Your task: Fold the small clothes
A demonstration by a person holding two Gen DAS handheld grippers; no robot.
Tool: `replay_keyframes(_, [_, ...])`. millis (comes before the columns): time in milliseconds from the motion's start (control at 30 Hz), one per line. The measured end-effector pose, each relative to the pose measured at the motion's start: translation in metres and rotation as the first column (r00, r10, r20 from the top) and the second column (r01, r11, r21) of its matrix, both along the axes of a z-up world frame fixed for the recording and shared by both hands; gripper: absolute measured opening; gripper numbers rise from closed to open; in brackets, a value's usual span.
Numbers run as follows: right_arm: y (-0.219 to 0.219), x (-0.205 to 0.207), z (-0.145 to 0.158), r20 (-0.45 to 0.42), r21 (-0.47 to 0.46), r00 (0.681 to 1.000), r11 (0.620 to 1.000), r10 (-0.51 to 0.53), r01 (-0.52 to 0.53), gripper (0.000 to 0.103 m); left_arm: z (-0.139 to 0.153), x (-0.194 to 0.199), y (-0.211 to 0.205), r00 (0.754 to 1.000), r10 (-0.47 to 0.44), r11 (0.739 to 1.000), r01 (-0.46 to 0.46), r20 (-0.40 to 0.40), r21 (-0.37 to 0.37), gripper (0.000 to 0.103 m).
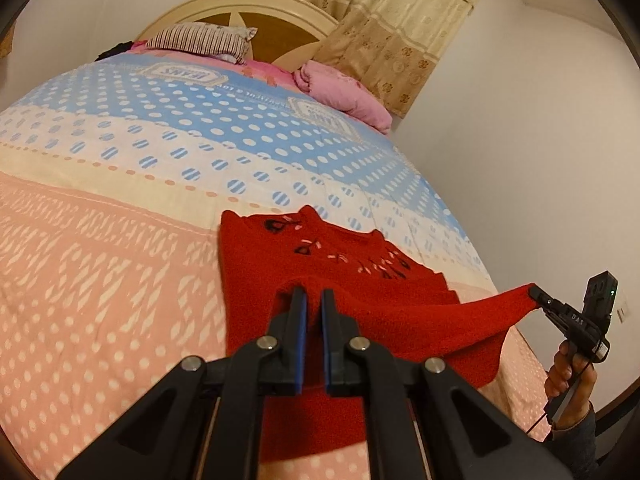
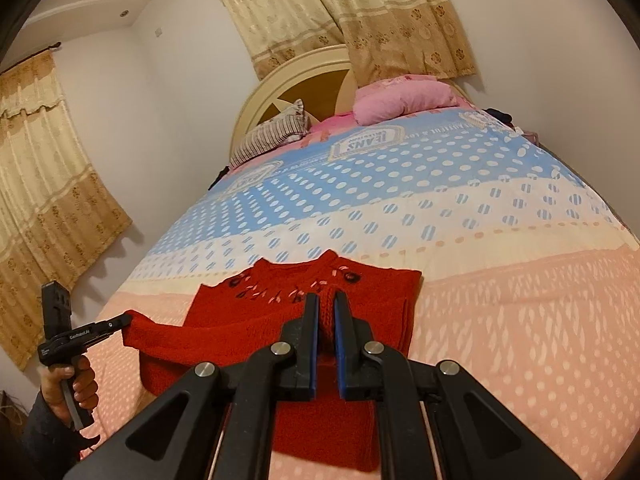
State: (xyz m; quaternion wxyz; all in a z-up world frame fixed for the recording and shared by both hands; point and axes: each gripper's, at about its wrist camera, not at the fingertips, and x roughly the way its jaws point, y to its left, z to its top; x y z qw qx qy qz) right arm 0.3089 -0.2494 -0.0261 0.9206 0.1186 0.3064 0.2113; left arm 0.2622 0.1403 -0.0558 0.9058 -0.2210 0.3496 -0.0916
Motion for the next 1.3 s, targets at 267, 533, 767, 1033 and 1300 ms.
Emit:
replay_keyframes(267, [0.01,0.056,-0.021,-0.064,-0.022,0.998,0.999,-0.027,0.025,0.006,-0.02,0.04,0.008,0.999,-0.007,1.0,0.007,-0.045,-0.008,0.007])
replay_keyframes(533, [0.028,0.101,-0.039,-0.125,-0.043,0.992,0.999,-0.027,0.022,0.006,-0.026,0.069,0.013,0.996,-0.039,0.999,0.039,-0.079,-0.001,0.007])
replay_keyframes(767, [0.037,0.141,-0.054,-0.171,-0.066,0.984,0.997,-0.048,0.038,0.006,-0.042,0.1,0.021,0.991,-0.033,0.999,0.033,-0.133,0.0,0.007])
replay_keyframes(1033, [0.036,0.18,-0.1,-0.282,-0.124,0.952,0.989,-0.115,0.083,0.012,-0.057,0.118,0.029,0.984,0.073,0.994,-0.058,-0.165,0.091,0.011])
replay_keyframes(1300, [0.056,0.138,-0.074,-0.256,-0.203,0.967,0.978,-0.015,-0.039,0.061,-0.038,0.072,0.003,0.995,-0.003,0.944,0.036,-0.102,0.329,0.081])
